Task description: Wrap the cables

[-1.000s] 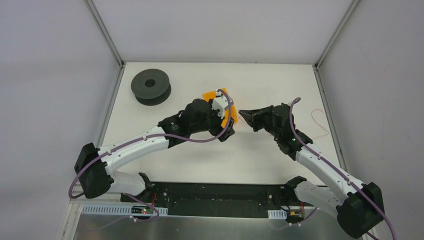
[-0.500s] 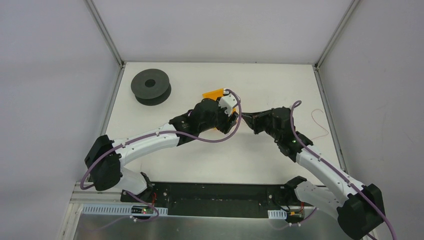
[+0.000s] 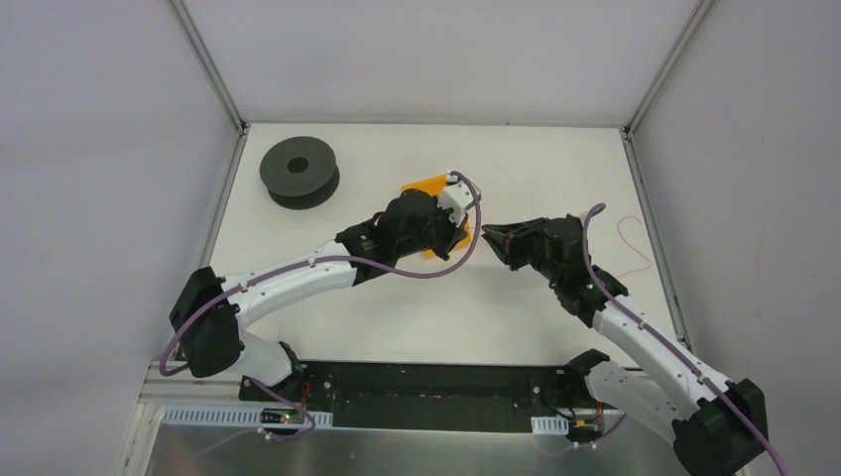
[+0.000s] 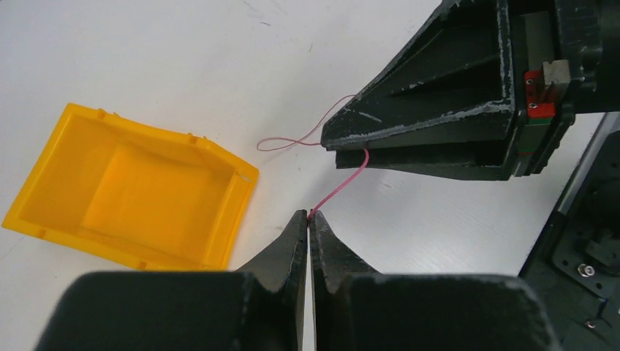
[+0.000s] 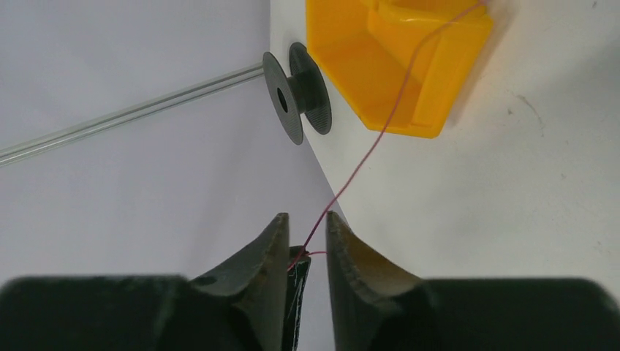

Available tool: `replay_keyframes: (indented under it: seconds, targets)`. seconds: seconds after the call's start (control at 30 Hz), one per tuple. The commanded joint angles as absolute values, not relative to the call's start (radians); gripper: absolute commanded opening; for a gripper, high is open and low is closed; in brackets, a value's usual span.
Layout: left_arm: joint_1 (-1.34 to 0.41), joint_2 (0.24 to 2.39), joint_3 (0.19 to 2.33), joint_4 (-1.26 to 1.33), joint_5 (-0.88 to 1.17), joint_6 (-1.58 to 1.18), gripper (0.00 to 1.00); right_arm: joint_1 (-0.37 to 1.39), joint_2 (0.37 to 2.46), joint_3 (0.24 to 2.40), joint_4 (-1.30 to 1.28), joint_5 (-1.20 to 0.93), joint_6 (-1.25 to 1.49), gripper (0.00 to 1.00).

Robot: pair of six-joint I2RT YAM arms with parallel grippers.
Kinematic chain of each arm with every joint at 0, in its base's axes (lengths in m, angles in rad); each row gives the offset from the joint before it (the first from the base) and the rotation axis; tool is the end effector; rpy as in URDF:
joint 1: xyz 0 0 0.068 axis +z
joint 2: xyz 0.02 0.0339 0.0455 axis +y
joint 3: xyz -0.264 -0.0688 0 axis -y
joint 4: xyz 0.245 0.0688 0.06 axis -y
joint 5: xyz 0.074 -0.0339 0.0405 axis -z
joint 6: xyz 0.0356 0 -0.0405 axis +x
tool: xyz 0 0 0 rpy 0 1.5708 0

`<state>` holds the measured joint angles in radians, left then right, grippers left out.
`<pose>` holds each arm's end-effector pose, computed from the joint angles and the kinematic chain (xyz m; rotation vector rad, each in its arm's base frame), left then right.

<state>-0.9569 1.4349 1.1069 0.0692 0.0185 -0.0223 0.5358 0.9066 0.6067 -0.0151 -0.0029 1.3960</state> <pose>0.1962 -0.2795 0.3249 0.8624 1.6793 -0.6987 0.1833 0.1090 0.2724 0.8792 1.9219 1.2637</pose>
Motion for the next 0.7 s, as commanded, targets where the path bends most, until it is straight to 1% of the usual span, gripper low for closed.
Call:
replay_keyframes:
  seconds: [0.0, 0.1, 0.13, 0.2, 0.33, 0.4, 0.53, 0.6, 0.67]
  targets:
    - [-0.966, 1.382, 1.145, 0.048, 0.093, -0.076, 0.00, 0.540, 0.851, 0.619, -0.050, 0.042, 1.293, 0.34]
    - [-0.963, 1.365, 1.159, -0.014, 0.100, -0.115, 0.00, 0.538, 0.814, 0.623, -0.049, 0.036, 1.128, 0.48]
    - [-0.959, 1.356, 1.163, -0.047, 0.100, -0.129, 0.00, 0.536, 0.800, 0.624, -0.054, 0.032, 1.070, 0.51]
    - [-0.942, 1.337, 1.166, -0.095, 0.115, -0.161, 0.00, 0.535, 0.764, 0.629, -0.060, 0.013, 0.928, 0.54]
    - [-0.909, 1.291, 1.155, -0.166, 0.163, -0.208, 0.00, 0.535, 0.707, 0.631, -0.008, -0.121, 0.644, 0.56]
    - [-0.899, 1.269, 1.145, -0.185, 0.180, -0.219, 0.00, 0.535, 0.687, 0.618, 0.059, -0.206, 0.496, 0.57]
    - [-0.889, 1.239, 1.128, -0.210, 0.209, -0.232, 0.00, 0.535, 0.687, 0.597, 0.145, -0.384, 0.160, 0.58]
    - [-0.880, 1.226, 1.125, -0.225, 0.224, -0.243, 0.00, 0.531, 0.684, 0.584, 0.187, -0.411, 0.036, 0.58]
    - [-0.863, 1.213, 1.125, -0.243, 0.251, -0.258, 0.00, 0.507, 0.687, 0.559, 0.284, -0.477, 0.007, 0.58]
